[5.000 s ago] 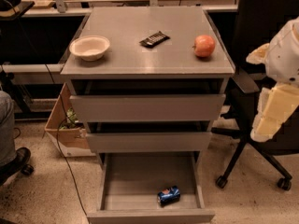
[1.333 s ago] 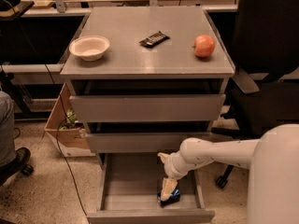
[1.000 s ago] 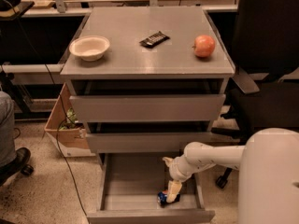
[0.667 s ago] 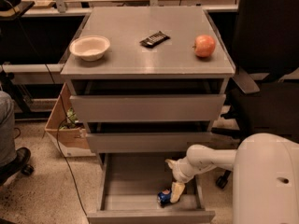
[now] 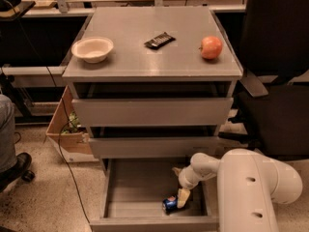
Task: Pick pepsi can from bottom drawer and place on counter
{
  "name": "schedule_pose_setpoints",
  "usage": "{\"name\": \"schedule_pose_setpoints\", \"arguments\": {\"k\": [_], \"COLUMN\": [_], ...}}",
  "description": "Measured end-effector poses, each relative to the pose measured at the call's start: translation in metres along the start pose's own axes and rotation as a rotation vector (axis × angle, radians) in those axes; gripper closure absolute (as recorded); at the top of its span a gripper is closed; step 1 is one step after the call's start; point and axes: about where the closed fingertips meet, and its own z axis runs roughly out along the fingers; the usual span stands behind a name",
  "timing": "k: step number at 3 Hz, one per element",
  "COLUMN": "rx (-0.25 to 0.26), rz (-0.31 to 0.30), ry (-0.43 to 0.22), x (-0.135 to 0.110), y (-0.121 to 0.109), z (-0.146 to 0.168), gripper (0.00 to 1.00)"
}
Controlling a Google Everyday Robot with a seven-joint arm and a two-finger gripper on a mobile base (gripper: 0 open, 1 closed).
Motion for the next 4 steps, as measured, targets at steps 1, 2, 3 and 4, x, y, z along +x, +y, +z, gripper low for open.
{"name": "schedule_pose_setpoints", "arguments": {"k": [1, 2, 3, 4], "rx": [0.014, -0.024, -0.062, -0.076], "rz": [0.005, -0.015, -0.030, -0.029], "ry": [0.000, 0.011, 0.022, 0.030], "x": [0.003, 0.002, 0.010, 0.019], "y": [-0.008, -0.004, -0.007, -0.010], "z": [0.002, 0.028, 0.058, 0.072], "gripper": [0.00, 0.00, 0.00, 0.00]}}
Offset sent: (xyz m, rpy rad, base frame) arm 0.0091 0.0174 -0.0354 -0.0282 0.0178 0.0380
